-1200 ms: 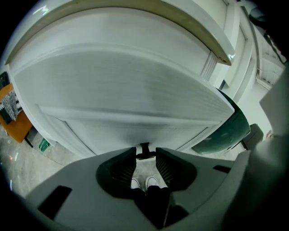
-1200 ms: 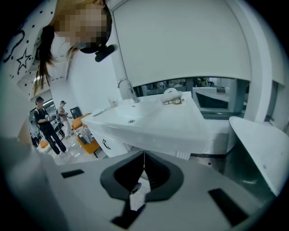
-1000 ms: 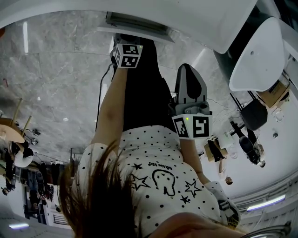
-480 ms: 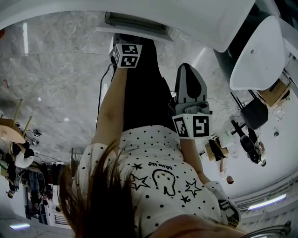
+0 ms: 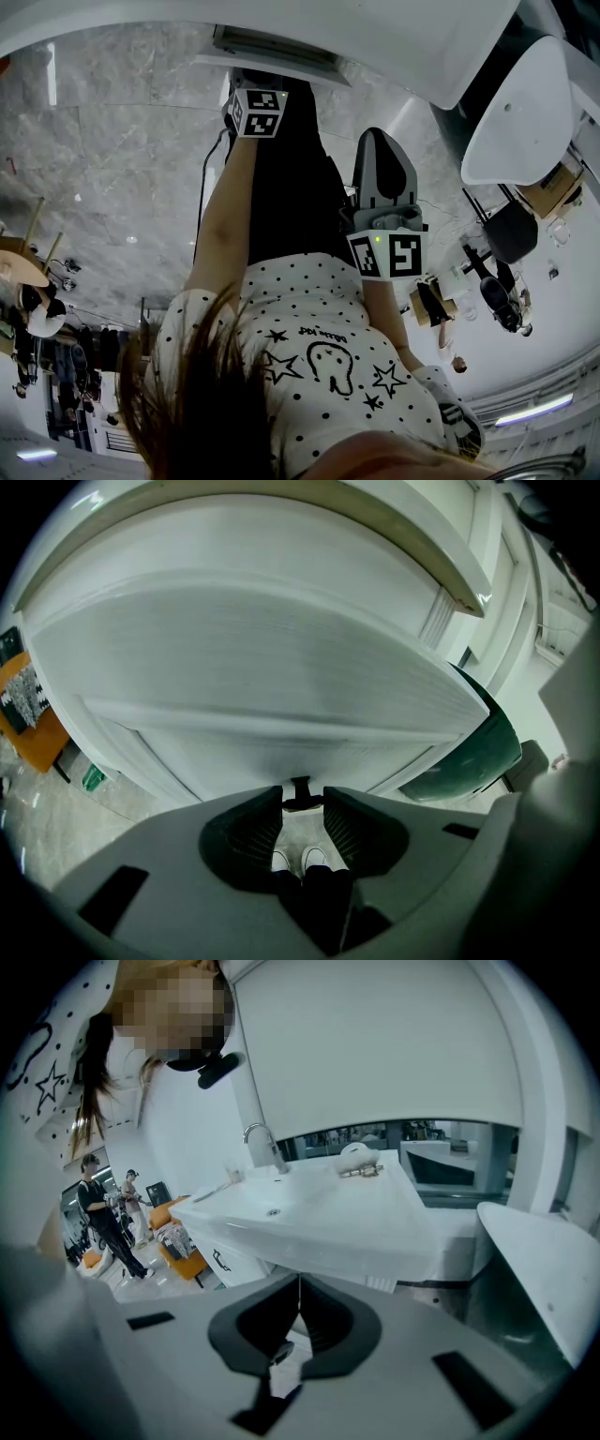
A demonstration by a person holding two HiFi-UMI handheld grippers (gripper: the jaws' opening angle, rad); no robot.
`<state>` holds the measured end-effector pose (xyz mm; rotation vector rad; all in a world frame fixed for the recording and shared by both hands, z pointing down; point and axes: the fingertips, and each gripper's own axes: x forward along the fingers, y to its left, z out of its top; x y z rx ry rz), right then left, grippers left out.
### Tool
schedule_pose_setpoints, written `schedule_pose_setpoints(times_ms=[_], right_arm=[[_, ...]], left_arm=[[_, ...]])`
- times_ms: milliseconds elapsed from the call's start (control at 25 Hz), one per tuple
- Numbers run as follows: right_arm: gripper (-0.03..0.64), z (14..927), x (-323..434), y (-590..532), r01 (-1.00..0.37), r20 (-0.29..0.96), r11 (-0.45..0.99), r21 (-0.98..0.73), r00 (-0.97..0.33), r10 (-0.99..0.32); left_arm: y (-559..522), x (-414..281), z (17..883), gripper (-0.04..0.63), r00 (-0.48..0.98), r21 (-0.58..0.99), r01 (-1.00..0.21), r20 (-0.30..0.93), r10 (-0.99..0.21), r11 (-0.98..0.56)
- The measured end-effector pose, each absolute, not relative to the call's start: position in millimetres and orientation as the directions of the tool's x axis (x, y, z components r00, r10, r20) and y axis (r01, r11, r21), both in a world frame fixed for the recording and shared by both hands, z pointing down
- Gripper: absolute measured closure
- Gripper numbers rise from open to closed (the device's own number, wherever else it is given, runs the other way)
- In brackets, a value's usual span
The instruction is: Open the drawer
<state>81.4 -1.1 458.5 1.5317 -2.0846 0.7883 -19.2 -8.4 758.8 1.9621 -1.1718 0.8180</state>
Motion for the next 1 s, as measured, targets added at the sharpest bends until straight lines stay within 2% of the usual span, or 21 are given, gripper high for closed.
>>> schedule_pose_setpoints(times_ms=[1000], right_arm=[[0.601,458.2,82.2,-3.6,-0.954,0.642,0.228,-0.193,-0.299,-0.706]], left_arm=[[-8.2,-20.2,757.7,0.456,0.384,0.235,-0.908,0.800,-0.461,-0.348]])
